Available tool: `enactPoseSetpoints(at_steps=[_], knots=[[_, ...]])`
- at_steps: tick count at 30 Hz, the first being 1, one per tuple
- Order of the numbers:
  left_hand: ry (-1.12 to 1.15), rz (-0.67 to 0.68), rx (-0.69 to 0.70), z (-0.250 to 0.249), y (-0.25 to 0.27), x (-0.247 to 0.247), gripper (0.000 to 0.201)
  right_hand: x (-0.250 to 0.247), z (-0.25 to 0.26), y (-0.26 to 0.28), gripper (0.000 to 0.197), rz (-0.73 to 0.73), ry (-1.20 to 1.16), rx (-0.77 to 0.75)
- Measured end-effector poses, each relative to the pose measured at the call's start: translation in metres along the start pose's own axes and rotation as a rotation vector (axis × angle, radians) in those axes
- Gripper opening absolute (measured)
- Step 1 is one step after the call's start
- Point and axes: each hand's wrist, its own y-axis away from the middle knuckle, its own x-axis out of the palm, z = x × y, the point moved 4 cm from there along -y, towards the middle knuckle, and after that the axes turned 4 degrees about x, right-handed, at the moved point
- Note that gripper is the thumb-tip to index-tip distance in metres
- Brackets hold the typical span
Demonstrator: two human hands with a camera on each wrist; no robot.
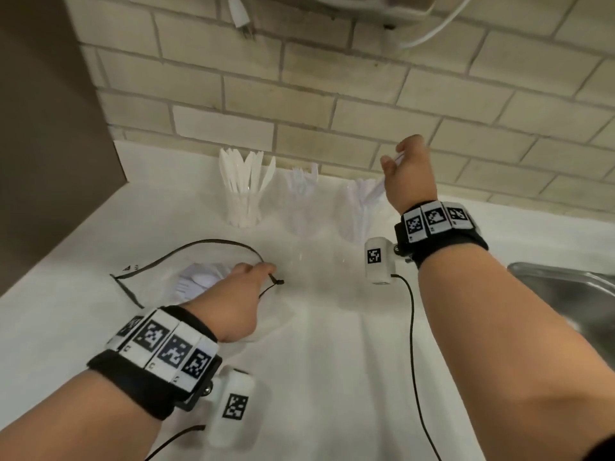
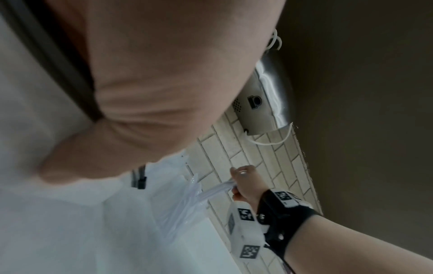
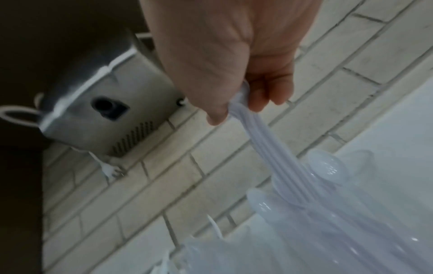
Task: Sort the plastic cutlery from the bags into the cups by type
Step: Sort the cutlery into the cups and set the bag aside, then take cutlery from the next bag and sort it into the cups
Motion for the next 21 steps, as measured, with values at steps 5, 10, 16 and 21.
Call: enactPoseSetpoints(at_steps=[5, 10, 16, 21], knots=[[0.150, -0.049, 0.139, -0.016, 0.003, -0.005, 0.081, 0.039, -0.020, -0.007, 0.033, 0.239, 0.227, 0.166], [-0.053, -0.482, 0.045, 0.000, 0.018, -0.036, 0.030, 0.064, -0.033, -0.001, 0.043, 0.378, 0.517, 0.260], [-0.373, -0.691, -0.062, 0.030, 0.043, -0.059, 0.018, 0.051, -0.018, 0.002, 0.058, 0.270, 0.684, 0.165], [-0.364, -0.689, -0.141, 0.045, 0.051, -0.056, 0.010, 0.055, 0.063, 0.058, 0.028, 0.223, 0.295, -0.204]])
